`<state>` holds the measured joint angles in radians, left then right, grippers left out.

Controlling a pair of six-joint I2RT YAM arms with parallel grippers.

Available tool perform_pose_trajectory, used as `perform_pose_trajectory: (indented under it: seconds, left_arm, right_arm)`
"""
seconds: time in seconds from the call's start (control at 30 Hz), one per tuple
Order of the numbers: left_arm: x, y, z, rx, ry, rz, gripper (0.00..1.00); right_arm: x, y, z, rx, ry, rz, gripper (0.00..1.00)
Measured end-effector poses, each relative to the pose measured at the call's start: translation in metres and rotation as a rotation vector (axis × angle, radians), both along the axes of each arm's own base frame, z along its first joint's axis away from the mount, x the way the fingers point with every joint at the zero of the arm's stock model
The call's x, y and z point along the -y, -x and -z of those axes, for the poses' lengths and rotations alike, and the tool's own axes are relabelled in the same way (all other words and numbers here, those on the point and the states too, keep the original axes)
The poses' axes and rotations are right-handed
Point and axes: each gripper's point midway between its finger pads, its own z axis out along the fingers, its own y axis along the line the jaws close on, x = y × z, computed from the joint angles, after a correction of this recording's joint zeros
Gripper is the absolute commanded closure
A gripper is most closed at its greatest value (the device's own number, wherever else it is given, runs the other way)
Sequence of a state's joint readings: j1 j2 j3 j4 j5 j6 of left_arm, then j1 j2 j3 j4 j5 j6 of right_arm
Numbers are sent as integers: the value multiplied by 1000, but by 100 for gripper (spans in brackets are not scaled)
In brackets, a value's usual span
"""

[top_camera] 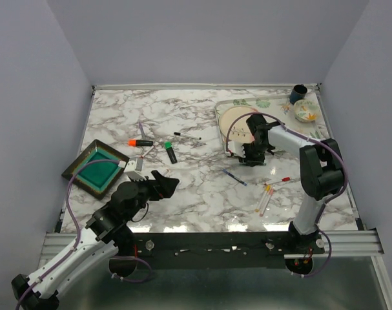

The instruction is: Open the pen caps

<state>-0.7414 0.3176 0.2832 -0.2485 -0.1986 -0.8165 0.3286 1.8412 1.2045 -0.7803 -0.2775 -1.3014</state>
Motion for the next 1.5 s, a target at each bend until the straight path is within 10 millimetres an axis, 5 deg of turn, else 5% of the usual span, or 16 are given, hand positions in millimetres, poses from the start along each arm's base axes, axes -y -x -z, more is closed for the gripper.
perform_pose_trajectory:
  seconds: [0.2,0.6,0.9,1.07,1.3,1.43,1.5]
  left_arm:
    - [10,1,-1,-6,74,26,1]
    - [47,0,23,-129,255,89,1]
    - [69,-24,6,-176,387,51,1]
    - [89,-46,-10,-174,426,43,2]
    - [135,-85,-33,-159,477,67,21]
    - [160,-93,-26,-192,467,87,39]
    - [170,-94,-23,-214,456,94,39]
  right_arm:
    - [1,1,0,1,30,8,99]
    - [5,24,-7,-31,2,205,99]
    - [-43,48,-86,-111,-320,366,100]
    - [-71,70,-108,-264,-475,383,99]
    - [-88,87,-118,-390,-568,392,99]
    - [-91,90,-121,-416,-585,402,99]
    - [-92,90,-122,-424,-589,411,99]
